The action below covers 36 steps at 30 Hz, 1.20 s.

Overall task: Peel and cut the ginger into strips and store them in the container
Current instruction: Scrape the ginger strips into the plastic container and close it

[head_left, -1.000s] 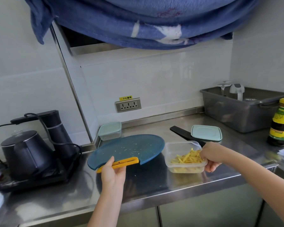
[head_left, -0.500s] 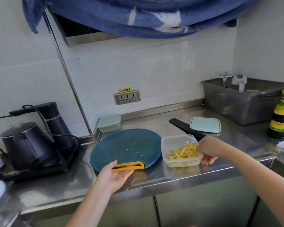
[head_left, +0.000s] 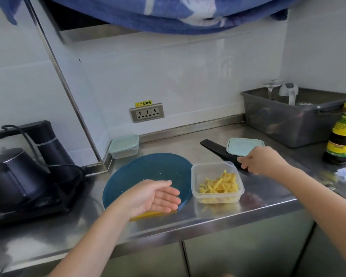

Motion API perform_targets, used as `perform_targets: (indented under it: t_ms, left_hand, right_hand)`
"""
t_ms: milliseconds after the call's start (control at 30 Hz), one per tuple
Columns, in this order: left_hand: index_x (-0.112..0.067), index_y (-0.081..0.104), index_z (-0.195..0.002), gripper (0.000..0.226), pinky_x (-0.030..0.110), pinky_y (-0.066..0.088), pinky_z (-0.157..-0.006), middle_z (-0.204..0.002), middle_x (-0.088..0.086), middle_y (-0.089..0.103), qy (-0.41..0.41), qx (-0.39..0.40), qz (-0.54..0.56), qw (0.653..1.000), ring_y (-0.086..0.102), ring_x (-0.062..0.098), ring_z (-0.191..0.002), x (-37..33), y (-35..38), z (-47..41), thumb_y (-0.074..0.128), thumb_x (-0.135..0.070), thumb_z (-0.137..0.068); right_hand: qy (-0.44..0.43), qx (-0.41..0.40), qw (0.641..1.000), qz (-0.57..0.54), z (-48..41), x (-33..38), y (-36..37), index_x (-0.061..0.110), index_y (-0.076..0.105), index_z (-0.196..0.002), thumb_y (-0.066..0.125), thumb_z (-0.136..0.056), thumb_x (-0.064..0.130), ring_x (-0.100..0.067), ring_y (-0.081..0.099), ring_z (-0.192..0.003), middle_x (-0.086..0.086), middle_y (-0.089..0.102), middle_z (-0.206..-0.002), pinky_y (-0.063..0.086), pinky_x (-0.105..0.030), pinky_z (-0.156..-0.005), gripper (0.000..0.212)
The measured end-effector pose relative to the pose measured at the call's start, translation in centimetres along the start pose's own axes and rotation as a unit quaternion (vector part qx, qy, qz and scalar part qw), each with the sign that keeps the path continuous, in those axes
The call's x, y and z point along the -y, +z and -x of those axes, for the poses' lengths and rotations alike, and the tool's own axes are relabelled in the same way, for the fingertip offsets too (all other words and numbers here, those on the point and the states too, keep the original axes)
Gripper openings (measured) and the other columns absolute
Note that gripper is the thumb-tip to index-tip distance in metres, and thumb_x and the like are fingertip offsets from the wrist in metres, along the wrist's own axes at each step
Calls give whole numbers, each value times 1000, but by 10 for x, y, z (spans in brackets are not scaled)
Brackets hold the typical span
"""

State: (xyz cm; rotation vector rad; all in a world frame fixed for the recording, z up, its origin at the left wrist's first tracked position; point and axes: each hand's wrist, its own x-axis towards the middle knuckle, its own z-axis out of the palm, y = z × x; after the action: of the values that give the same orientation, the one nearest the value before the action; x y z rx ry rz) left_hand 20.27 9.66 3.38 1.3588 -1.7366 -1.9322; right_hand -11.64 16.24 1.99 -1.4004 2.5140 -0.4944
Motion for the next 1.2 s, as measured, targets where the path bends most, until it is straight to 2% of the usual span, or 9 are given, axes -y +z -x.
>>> perform_targets:
  t_ms: [100,200,300,433,600,767,900,1067,1200]
  left_hand:
    - [-4,64,-112,32,31,59,-75,-96,8,72,67,-75,-157,983,71,21,-82,-17,21,-27,53,-30,-96]
    - [-9,58,-119,42,27,58,-68,-95,5,69,54,-84,-284,954,70,16,-73,-26,38,-55,53,-42,-93]
    - [-7,58,-115,40,26,59,-67,-95,8,70,36,-56,-330,941,70,17,-71,-27,50,-73,54,-40,-94]
    - [-5,55,-110,21,28,59,-70,-89,17,72,35,-35,-313,949,71,22,-72,-26,52,-85,44,-18,-97]
    - [-7,57,-102,16,29,59,-67,-82,19,71,46,-39,-251,966,71,24,-66,-20,48,-93,43,-11,-95]
    - [0,64,-98,19,24,56,-57,-70,17,69,45,-54,-143,987,68,22,-61,-17,47,-91,47,-8,-93]
    - [-1,64,-95,20,23,55,-53,-75,20,70,49,-77,-165,982,69,23,-60,-16,50,-91,47,-10,-92]
    - [-7,62,-97,20,24,57,-58,-76,17,71,62,-92,-196,974,70,22,-61,-12,52,-89,45,-17,-97]
    - [-10,59,-94,16,24,55,-56,-68,13,71,96,-104,-247,959,68,20,-54,-9,63,-86,45,-18,-94]
  right_hand:
    - [-17,-64,992,110,-24,-17,-7,14,70,-110,56,-93,25,-24,60,-103,-4,67,-114,48,-30,-84,24]
    - [-14,-17,987,161,-46,-43,-3,21,51,-137,57,-89,11,-22,51,-123,-2,53,-137,45,-30,-97,50]
    - [-40,-21,973,228,-64,-61,5,24,51,-137,64,-87,17,-21,53,-118,-1,52,-131,48,-30,-90,51]
    - [-71,-35,958,275,-74,-66,10,24,57,-123,58,-90,19,-20,58,-109,2,58,-120,47,-28,-85,33]
    - [-80,-35,952,292,-76,-58,14,19,52,-97,55,-88,16,-25,61,-95,-2,60,-109,48,-31,-78,10]
    - [-71,-28,952,297,-75,-47,15,19,48,-91,55,-86,17,-24,53,-81,-2,61,-105,45,-30,-70,10]
    - [-63,-64,959,270,-70,-43,12,17,45,-90,54,-85,19,-23,50,-79,-1,52,-93,38,-28,-64,11]
    - [-84,-135,975,153,-69,-39,-2,8,54,-103,50,-89,19,-27,51,-105,-7,52,-106,43,-35,-84,17]
    - [-86,-118,987,69,-66,-34,-16,11,51,-100,51,-92,16,-28,49,-104,-7,51,-105,40,-38,-89,9]
